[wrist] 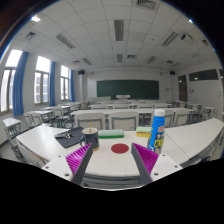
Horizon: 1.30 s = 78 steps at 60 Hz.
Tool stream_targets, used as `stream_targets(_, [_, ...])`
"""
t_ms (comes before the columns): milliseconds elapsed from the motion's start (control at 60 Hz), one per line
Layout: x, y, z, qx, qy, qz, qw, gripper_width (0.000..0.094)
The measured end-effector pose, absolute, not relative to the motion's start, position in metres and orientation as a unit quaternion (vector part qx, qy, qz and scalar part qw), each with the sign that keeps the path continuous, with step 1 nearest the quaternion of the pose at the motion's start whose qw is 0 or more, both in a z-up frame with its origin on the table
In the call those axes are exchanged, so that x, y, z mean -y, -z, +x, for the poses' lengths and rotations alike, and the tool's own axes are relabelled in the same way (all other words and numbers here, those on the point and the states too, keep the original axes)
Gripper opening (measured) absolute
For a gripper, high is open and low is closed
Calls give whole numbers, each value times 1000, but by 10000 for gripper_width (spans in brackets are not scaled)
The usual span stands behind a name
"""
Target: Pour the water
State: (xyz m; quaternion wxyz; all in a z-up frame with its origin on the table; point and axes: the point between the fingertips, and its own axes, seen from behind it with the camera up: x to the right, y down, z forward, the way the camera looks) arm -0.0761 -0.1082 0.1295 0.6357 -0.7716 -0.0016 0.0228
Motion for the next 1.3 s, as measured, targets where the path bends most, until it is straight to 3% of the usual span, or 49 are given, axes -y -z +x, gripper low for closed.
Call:
stream_targets(383, [60,-127,45,-55,63,-764,640,836])
stream_targets(650, [-27,-89,114,-86,69,-774,623,827])
stream_targets(700, [-41,-86,108,-73,57,-774,627,751])
stream_targets(733, [-45,-82,101,-57,51,-776,627,603])
stream_targets(750, [-44,-81,100,-51,51,-775,628,572])
stream_targets(967, [-49,-84,96,-47,76,-743,663,361])
stream_targets(1033, [-51,-85,98,-42,86,-745,660,352])
stream_targets(1117, [-52,-106,92,14,160,-737,657,352])
stream_targets(1300, [-77,-190,29,230,355,-662,618,350])
